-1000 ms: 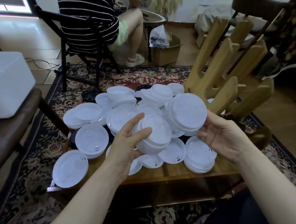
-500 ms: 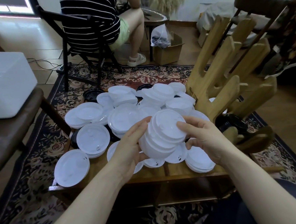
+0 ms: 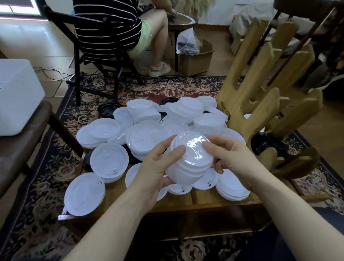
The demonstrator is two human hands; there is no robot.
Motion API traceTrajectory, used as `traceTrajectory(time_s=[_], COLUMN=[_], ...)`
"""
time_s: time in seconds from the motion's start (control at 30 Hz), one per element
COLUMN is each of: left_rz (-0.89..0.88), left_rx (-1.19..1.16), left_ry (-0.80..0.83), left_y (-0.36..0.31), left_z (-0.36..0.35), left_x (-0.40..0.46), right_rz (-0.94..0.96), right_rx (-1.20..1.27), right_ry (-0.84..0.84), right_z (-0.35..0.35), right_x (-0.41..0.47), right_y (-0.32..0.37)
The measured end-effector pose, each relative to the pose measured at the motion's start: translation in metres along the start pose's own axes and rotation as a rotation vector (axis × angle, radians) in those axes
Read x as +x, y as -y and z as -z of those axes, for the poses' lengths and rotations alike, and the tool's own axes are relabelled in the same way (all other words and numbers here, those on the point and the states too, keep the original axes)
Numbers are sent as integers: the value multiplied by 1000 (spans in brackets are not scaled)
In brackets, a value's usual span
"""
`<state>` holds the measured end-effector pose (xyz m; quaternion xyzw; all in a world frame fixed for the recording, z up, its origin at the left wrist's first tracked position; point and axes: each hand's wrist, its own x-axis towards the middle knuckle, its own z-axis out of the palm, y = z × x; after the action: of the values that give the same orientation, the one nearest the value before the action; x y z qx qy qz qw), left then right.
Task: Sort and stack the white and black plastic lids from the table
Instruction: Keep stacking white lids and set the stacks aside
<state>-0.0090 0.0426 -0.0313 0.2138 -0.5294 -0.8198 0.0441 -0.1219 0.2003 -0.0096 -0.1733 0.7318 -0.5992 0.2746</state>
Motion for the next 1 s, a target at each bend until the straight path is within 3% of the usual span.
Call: traceTrajectory(time_s=[0.23, 0.6, 0.8, 1.0], left_rz=[-49, -60, -55, -47], left_rx=[-26, -49, -100, -110], left_ry=[-24, -48, -85, -90], left_y=[0, 1, -3, -3], left_z=[0, 0, 0, -2], left_x=[2, 3, 2, -1], right_rz=[-5, -38, 106, 210], right_rx=[-196, -57, -251, -273], right_ry=[6, 81, 122, 116], right_z=[-5, -4, -10, -19], right_x=[-2, -3, -8, -8], right_y=[-5, -2, -5, -12])
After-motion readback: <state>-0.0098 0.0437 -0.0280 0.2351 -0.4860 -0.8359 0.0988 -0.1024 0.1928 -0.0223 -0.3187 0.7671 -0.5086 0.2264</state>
